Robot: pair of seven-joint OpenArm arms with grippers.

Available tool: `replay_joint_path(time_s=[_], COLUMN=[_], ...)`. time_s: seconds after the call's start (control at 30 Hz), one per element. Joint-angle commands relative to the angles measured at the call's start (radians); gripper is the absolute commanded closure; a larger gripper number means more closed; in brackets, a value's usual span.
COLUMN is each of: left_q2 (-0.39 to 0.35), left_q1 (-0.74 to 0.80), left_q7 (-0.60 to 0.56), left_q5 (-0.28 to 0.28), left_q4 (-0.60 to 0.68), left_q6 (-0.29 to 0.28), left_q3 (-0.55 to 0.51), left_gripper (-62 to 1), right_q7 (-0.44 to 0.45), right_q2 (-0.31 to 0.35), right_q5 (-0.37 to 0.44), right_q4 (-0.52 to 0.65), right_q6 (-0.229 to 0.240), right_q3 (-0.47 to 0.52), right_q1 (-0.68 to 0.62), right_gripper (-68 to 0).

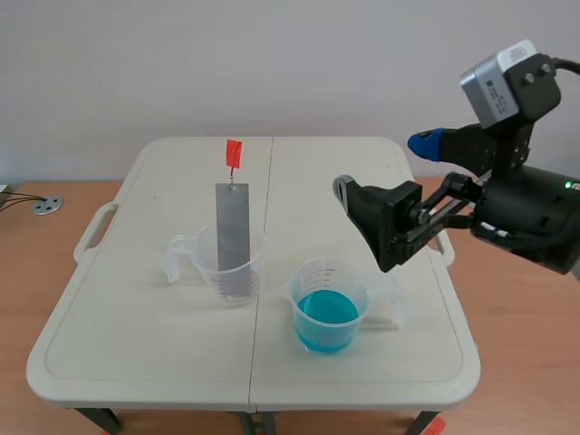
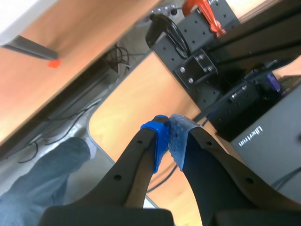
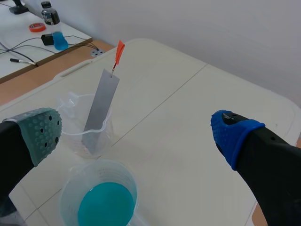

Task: Hold the metal plate by the orange handle, dip it into the blue solution, take it out and point at it, then put the plate back in the beaker on the left.
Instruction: 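Lift the metal plate out of the left beaker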

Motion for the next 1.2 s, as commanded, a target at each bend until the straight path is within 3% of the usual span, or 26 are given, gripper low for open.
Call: replay_joint_path(time_s=[0.0,0.33,1.17], left_q2=[0.005,0.005,0.005], left_q1=[0.003,0.003,0.003], left_q7=[-0.002,0.018,0.020], left_q5=[-0.003,-0.003,-0.003], left_q4=[0.012,0.012,0.012], left_q6=[-0.006,-0.006,-0.006], left_q3=[-0.001,-0.001,-0.001], left_gripper=[-2.7,-2.7,-2.7], right_q7=[-0.001,-0.011,-0.054], right_q2=[-0.016,-0.102,-0.334], right_q5=[0.008,0.008,0.001], right_q4=[-0.011,-0.140,-0.630], right_q6=[0.003,0.003,0.003], right_q3=[-0.011,-0.111,-0.312], right_q1=[0.035,0.190,0.628], right_gripper=[-66.5,-66.5,-66.5])
